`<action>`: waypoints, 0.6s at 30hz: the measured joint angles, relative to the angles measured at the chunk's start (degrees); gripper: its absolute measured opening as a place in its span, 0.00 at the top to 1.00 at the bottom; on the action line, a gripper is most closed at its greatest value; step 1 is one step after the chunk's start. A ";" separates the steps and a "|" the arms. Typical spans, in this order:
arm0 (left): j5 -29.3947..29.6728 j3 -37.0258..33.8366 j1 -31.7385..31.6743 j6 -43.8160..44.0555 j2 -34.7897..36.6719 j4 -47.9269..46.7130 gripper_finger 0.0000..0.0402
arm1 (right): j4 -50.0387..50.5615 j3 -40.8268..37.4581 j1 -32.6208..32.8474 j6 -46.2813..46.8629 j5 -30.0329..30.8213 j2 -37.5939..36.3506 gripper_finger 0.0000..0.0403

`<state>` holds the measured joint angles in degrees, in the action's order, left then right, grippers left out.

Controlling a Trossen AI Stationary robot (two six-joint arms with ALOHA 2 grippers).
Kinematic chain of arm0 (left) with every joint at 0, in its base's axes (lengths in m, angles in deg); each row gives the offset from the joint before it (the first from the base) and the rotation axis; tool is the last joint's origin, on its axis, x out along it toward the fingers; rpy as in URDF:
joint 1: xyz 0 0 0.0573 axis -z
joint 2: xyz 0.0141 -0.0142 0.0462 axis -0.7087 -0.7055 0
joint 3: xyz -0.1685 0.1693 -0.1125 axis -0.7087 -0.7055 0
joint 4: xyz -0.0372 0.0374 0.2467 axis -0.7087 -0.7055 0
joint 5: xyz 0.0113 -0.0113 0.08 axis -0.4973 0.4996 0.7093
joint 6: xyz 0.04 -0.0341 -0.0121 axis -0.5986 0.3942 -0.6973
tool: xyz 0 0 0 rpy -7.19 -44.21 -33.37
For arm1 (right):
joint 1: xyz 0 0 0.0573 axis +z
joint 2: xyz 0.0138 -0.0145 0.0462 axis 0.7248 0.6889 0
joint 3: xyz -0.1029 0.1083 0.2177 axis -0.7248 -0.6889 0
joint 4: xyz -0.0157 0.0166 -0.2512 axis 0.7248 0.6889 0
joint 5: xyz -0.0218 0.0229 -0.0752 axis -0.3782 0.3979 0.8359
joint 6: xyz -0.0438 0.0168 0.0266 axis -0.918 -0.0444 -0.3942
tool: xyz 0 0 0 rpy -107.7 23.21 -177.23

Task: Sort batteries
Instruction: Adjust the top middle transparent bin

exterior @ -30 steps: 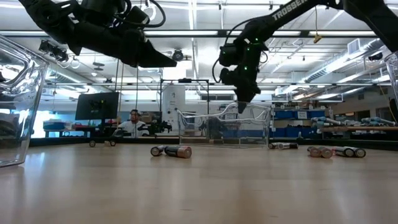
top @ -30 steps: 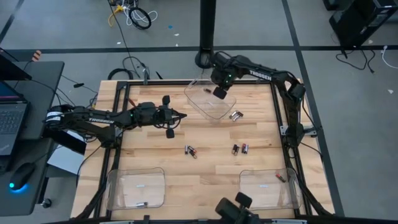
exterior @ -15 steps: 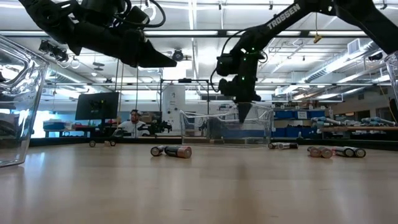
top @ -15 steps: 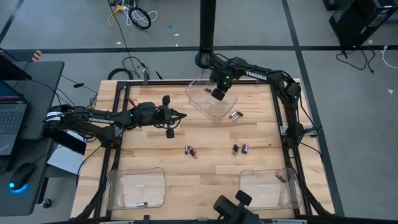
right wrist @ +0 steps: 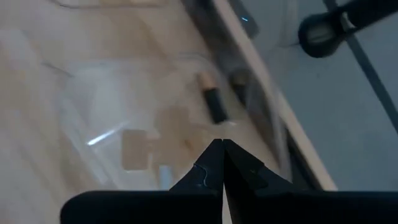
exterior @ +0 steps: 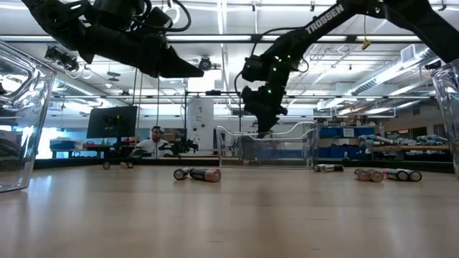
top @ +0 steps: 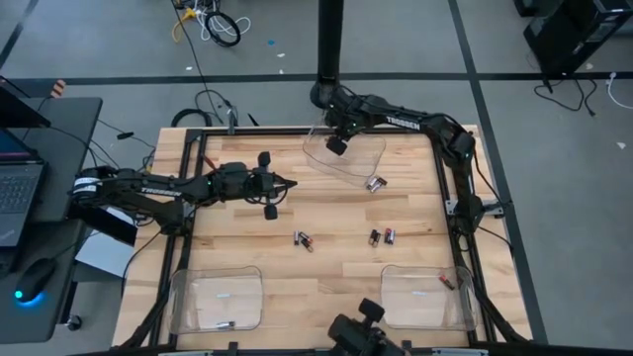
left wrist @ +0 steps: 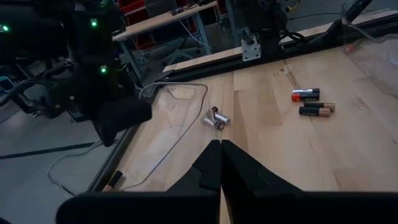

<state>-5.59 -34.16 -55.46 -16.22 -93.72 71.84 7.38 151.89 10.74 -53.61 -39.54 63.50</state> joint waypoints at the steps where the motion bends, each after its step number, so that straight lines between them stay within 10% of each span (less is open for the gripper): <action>1: 0.00 0.00 -0.01 0.00 0.00 0.02 0.97 | -0.05 0.30 0.58 0.22 -1.08 0.00 0.97; 18: 0.78 0.00 -0.01 0.00 0.04 3.57 0.97 | -11.16 0.46 8.02 1.90 -7.40 0.00 0.97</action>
<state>-4.81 -34.16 -55.47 -16.22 -93.68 75.41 -3.78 152.35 18.76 -51.72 -46.95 63.50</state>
